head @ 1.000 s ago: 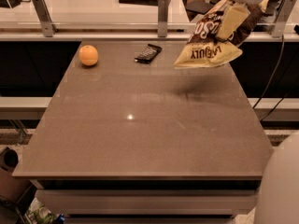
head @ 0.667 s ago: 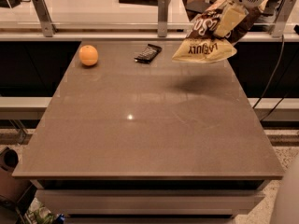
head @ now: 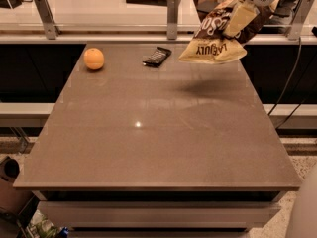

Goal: Move brown chip bag near rxbar chocolate

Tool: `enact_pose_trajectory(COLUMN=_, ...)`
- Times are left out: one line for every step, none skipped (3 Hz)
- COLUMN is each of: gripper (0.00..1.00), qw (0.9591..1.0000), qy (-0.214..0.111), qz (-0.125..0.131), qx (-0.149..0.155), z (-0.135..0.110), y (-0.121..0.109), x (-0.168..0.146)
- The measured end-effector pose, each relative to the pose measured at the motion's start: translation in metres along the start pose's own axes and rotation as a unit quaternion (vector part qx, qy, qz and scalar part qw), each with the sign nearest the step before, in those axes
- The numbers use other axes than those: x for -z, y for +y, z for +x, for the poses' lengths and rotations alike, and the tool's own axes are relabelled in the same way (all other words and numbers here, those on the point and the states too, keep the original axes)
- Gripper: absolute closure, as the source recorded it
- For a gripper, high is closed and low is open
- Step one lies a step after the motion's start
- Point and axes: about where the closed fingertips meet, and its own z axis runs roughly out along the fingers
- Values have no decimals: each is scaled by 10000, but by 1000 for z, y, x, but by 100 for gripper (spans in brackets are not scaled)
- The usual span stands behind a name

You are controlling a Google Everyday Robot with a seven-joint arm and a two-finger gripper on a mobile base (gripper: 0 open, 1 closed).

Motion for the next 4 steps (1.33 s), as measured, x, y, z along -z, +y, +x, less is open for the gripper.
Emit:
enact_pose_trajectory(gripper=100, qw=9996, qy=-112, qz=246, qx=-67, z=-6, y=-9, x=-15)
enact_pose_trajectory(gripper=100, qw=9974, qy=-414, qz=565, qx=-192, z=-16, y=-21, x=-43)
enact_pose_trajectory(gripper=100, qw=9940, qy=-601, qz=821, qx=-396, z=-19, y=-26, x=-62)
enact_pose_trajectory(gripper=100, qw=9929, qy=-665, qz=900, qx=-410, z=-23, y=-29, x=-64)
